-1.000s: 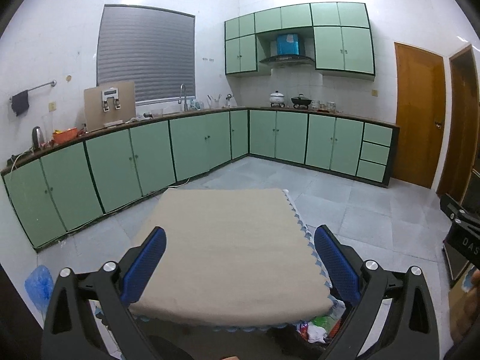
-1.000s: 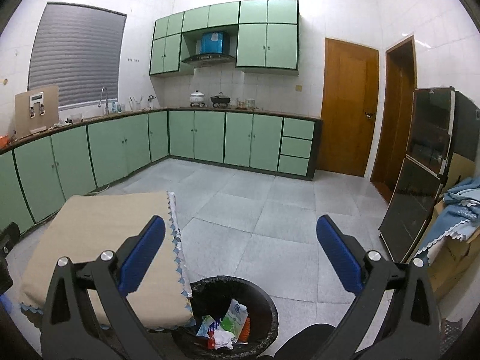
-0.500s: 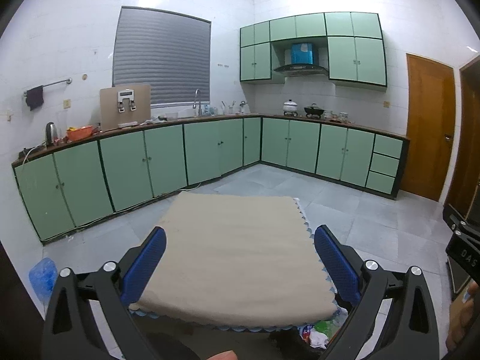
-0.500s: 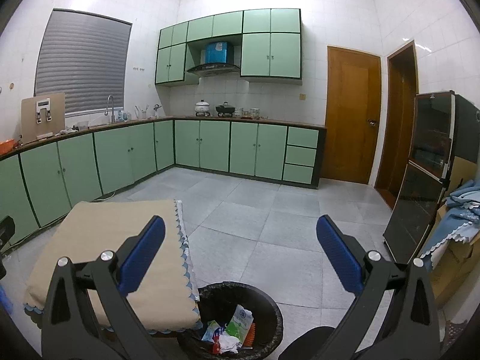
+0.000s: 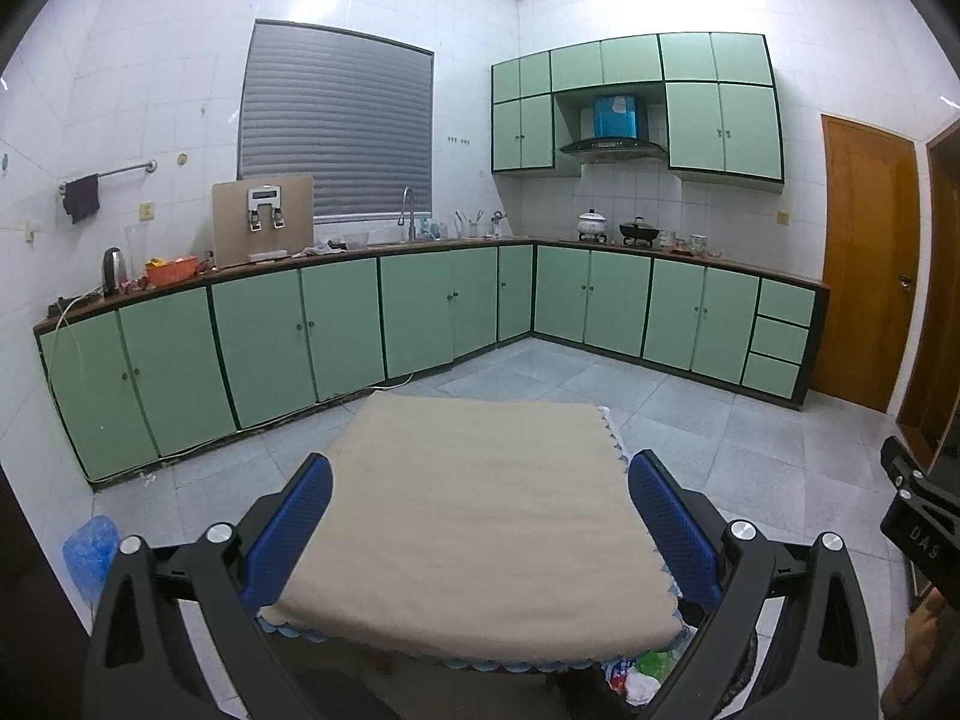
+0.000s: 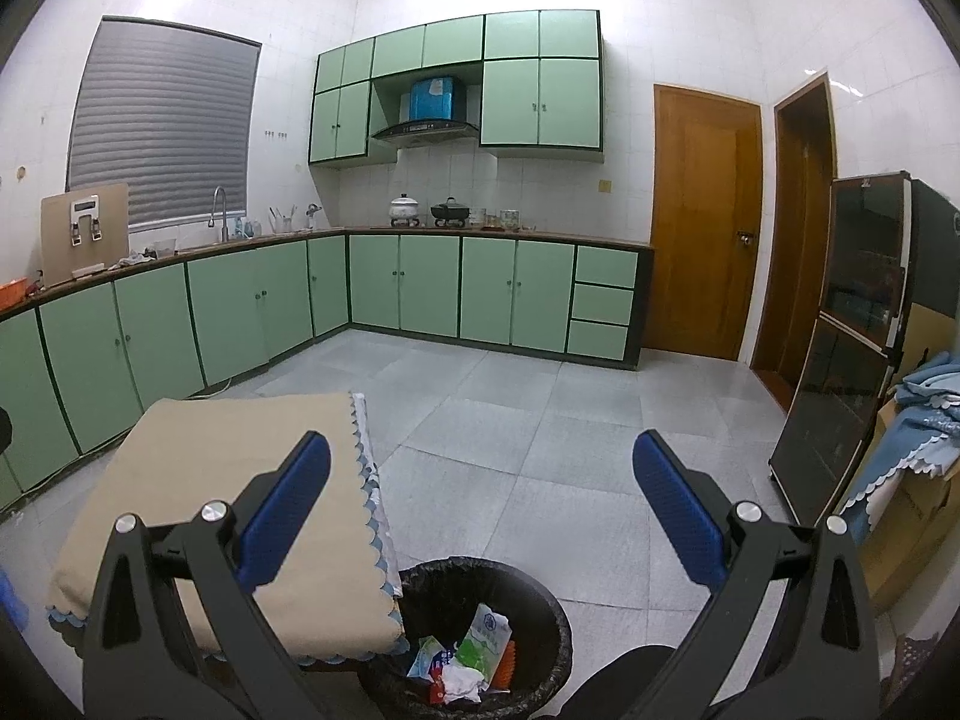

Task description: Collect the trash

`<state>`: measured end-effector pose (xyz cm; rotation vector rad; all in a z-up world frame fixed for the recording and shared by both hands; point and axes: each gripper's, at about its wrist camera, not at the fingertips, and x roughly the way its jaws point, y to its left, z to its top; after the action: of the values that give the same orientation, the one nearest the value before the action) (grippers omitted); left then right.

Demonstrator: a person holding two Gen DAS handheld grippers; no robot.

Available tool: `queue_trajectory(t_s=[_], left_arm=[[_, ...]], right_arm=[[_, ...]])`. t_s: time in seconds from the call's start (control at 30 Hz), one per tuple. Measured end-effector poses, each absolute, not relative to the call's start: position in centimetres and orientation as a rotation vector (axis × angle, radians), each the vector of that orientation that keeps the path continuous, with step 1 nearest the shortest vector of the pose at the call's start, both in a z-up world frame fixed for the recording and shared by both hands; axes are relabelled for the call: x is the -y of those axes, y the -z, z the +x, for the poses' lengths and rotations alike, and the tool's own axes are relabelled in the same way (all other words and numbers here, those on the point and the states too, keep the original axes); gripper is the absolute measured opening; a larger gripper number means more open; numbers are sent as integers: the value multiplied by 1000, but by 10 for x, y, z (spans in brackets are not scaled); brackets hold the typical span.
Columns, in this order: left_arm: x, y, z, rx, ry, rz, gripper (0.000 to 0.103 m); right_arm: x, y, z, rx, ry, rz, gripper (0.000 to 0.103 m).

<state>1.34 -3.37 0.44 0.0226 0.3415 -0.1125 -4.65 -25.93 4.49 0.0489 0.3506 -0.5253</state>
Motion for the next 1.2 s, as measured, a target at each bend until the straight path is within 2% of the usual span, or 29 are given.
queue_trajectory(t_s=[1.2], left_arm=[[38, -12, 9, -314, 127, 28, 97]], right_arm=[[276, -41, -56, -328, 562, 80, 98]])
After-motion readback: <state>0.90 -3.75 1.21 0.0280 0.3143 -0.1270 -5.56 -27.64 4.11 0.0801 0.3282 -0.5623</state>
